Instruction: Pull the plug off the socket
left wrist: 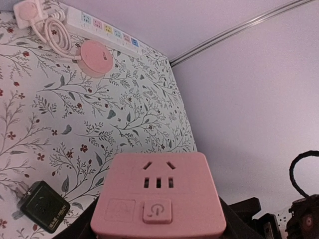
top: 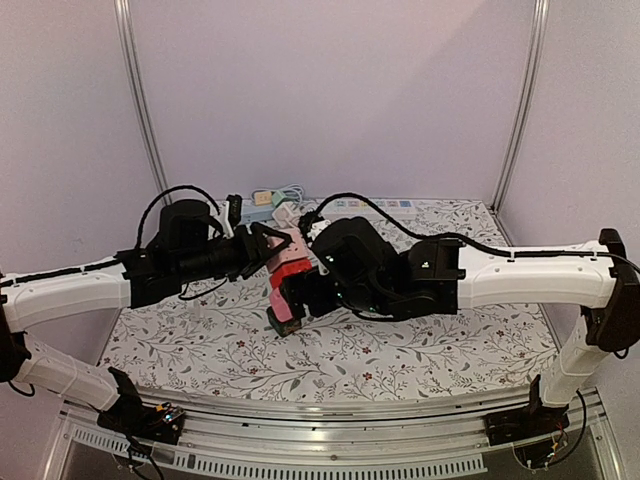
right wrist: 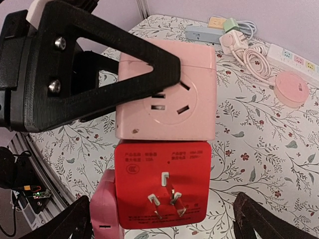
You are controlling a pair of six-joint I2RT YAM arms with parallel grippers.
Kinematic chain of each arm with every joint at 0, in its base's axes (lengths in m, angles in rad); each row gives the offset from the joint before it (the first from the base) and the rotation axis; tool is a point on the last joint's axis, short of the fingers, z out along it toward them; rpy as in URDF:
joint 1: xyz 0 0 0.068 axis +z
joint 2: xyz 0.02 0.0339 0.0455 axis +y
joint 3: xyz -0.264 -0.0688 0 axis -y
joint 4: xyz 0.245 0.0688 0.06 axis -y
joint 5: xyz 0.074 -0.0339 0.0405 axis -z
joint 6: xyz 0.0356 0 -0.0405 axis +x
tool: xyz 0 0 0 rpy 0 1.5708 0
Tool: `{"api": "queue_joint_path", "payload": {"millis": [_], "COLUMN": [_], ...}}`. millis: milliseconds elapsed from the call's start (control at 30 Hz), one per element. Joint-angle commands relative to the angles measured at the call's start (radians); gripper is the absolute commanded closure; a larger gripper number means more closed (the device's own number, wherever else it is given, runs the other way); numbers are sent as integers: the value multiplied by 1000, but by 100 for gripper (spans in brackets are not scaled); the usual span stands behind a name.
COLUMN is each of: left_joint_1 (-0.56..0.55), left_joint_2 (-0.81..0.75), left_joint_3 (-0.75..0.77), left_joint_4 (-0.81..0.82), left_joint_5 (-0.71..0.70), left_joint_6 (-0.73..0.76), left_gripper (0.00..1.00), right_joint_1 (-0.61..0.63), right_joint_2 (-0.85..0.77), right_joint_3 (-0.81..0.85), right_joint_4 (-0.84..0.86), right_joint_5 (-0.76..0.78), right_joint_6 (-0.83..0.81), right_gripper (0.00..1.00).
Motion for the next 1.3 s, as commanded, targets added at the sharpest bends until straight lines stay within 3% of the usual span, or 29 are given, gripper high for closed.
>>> {"api": "queue_joint_path", "payload": {"millis": [0, 333, 633, 767, 900, 1067, 1267], "left_joint_1": [-26, -75, -83, -83, -83, -76, -69], "left_joint_2": [1, 31, 86, 110, 100, 105, 119], "left_joint_3": [8, 20, 24, 14, -3, 3, 9], "left_joint_4": [84, 84, 141, 185, 217, 217, 243], "left_joint_5": [20, 15, 106, 157, 139, 119, 111], "left_joint_6": [1, 19, 27, 0, 2, 24, 13], "left_gripper": [99, 99, 99, 99, 99, 99, 99], "right_joint_1": [-13, -41, -43, -44, -44, -44, -44], "right_joint_2": [46, 80, 96, 69, 53, -10, -19], "right_joint_3": [55, 84, 72, 12, -4, -52, -68], "right_joint_4": [-41, -41, -41, 11, -11, 6, 12], "right_joint_5": [4, -5, 11, -33, -40, -38, -22], "right_joint_6": [30, 65, 75, 65, 30, 24, 57], "right_gripper": [3, 8, 39, 46, 37, 16, 7]}}
